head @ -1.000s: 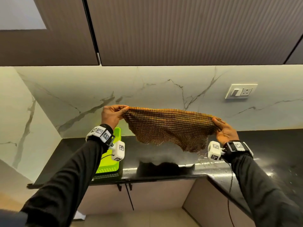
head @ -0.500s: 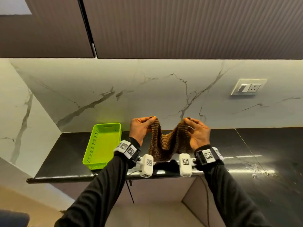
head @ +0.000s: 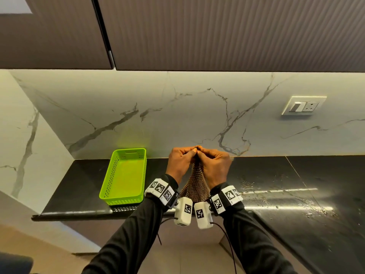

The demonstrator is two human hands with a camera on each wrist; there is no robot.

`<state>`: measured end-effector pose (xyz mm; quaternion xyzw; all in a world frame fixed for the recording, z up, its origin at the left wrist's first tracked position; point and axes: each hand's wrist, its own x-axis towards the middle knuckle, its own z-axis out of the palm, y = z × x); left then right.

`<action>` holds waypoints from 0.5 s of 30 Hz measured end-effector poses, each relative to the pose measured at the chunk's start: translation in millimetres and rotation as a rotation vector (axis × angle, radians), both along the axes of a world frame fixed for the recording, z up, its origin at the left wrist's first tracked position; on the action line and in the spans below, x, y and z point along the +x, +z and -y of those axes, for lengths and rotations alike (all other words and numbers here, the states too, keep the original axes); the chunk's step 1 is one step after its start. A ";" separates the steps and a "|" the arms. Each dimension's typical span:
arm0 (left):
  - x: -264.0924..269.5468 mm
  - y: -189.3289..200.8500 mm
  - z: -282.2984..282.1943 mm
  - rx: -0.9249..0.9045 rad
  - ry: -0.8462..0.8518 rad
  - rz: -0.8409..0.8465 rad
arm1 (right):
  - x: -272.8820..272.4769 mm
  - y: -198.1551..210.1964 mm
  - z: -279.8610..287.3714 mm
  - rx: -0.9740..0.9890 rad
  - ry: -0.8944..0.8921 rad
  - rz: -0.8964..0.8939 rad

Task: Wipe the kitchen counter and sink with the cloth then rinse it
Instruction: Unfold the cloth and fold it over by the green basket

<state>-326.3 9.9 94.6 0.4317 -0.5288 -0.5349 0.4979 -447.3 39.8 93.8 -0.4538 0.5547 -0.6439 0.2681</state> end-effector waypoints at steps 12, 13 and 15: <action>31.5 17.5 16.6 -0.162 -0.055 0.114 | -31.4 -8.5 17.0 0.163 0.376 0.015; 35.4 21.5 19.3 -0.190 -0.057 0.148 | -31.1 -13.3 16.8 0.181 0.420 -0.034; 43.2 28.3 24.2 -0.242 -0.032 0.207 | -33.5 -22.7 15.9 0.182 0.461 -0.074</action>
